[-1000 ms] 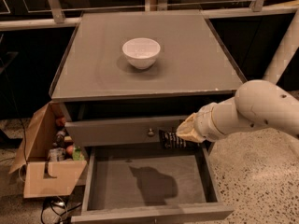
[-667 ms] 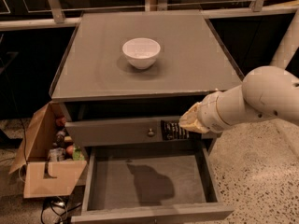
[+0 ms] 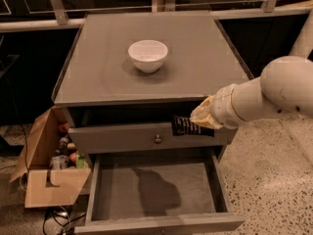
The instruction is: Pick rxbar chocolate from middle drawer and place on counter
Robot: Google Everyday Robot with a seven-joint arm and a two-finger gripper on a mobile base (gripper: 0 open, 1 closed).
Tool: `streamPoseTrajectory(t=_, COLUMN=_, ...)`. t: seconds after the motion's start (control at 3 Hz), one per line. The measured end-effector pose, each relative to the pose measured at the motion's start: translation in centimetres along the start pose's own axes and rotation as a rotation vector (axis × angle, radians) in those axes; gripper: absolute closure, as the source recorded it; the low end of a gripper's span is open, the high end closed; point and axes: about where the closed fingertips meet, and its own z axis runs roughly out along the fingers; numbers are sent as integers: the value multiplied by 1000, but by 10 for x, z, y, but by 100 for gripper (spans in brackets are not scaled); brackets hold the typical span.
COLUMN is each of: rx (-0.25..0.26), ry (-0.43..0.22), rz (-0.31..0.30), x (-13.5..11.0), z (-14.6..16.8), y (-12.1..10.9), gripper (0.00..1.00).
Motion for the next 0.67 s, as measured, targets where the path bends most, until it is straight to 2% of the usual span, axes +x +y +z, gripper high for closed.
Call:
streamPoseTrajectory(t=0.33, rx=77, ry=4, rz=-42, x=-24, z=-32, y=-33, gripper=100)
streamPoseTrajectory(t=0.67, rx=77, ry=4, rz=-42, x=-24, z=-32, y=-33, gripper=100)
